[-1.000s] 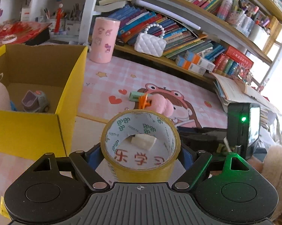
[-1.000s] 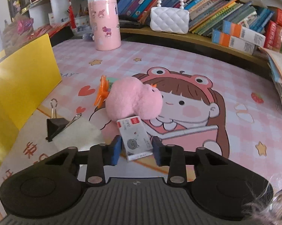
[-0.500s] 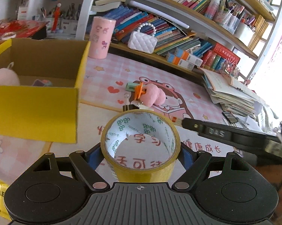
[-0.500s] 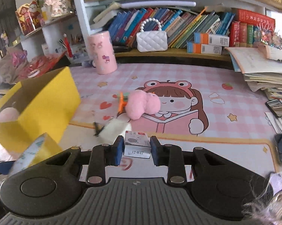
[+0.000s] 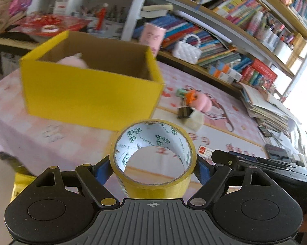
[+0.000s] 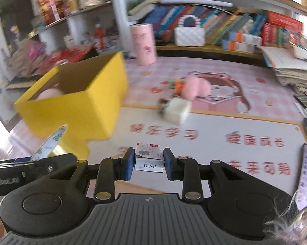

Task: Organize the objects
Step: 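Carry the tape roll and small white box over the yellow box with both grippers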

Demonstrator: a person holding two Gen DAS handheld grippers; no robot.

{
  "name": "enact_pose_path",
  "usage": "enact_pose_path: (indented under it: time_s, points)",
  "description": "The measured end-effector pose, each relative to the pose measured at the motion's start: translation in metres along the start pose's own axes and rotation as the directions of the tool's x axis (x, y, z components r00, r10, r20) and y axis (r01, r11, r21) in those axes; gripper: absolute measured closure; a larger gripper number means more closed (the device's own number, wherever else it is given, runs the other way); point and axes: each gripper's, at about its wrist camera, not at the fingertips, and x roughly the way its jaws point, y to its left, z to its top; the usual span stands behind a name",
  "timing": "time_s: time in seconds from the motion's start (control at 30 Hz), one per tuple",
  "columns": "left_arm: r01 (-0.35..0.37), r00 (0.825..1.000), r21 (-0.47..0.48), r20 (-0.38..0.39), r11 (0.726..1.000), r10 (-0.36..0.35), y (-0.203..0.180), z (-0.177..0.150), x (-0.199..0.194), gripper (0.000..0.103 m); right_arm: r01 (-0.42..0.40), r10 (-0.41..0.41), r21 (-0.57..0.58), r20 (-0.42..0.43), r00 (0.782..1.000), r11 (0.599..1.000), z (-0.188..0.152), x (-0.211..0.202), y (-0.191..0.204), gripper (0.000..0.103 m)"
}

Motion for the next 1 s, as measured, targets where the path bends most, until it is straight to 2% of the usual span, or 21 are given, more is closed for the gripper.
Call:
enact_pose_path:
  time_s: [0.4, 0.77, 1.0]
  points:
    - [-0.046, 0.999, -0.046, 0.020, 0.998, 0.047, 0.057, -0.019, -0.050, 0.021, -0.077, 0.074, -0.094, -0.037, 0.997, 0.993, -0.029, -0.014, 0.086, 0.075]
    - [-0.043, 0.998, -0.040, 0.045, 0.998, 0.044, 0.090, -0.027, -0.080, 0.021, -0.073, 0.072, -0.096, -0.018, 0.997, 0.993, -0.046, -0.026, 0.127, 0.075]
    - [-0.038, 0.997, -0.024, 0.065, 0.999, 0.040, 0.104, -0.023, -0.091, 0.021, -0.056, 0.056, -0.084, 0.002, 0.998, 0.995, -0.045, -0.029, 0.142, 0.075]
